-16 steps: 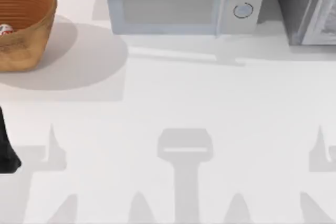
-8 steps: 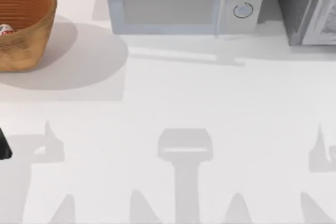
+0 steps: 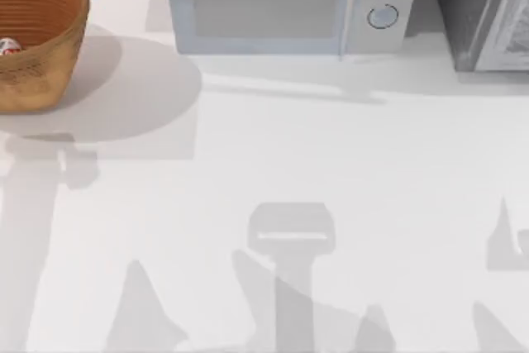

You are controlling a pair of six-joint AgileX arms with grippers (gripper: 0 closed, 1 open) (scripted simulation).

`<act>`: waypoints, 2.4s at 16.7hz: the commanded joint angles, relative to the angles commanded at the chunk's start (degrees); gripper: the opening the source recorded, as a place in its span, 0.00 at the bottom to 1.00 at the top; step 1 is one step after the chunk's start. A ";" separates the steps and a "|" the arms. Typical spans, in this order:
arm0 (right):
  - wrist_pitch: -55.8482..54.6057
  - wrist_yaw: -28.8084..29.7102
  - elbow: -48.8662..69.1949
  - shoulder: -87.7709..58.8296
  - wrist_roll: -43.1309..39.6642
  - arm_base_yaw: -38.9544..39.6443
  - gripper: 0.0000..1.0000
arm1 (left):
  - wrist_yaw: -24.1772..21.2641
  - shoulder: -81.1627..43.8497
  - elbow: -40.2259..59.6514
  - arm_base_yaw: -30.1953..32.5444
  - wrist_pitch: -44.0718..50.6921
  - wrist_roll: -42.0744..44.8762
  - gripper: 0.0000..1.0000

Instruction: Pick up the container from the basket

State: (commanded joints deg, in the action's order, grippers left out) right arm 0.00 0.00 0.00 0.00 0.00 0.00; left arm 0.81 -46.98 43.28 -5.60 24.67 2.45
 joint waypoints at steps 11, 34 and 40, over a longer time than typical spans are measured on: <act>0.00 0.00 0.00 0.00 0.00 0.00 1.00 | -3.01 -61.99 60.02 -2.91 31.26 4.06 1.00; 0.00 0.00 0.00 0.00 0.00 0.00 1.00 | -6.03 -99.34 87.02 -2.21 38.08 6.61 1.00; 0.00 0.00 0.00 0.00 0.00 0.00 1.00 | -6.02 -99.86 86.32 -2.15 37.01 6.55 0.92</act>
State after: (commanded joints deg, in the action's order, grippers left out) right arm 0.00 0.00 0.00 0.00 0.00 0.00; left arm -5.22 -146.84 129.60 -7.75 61.69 9.00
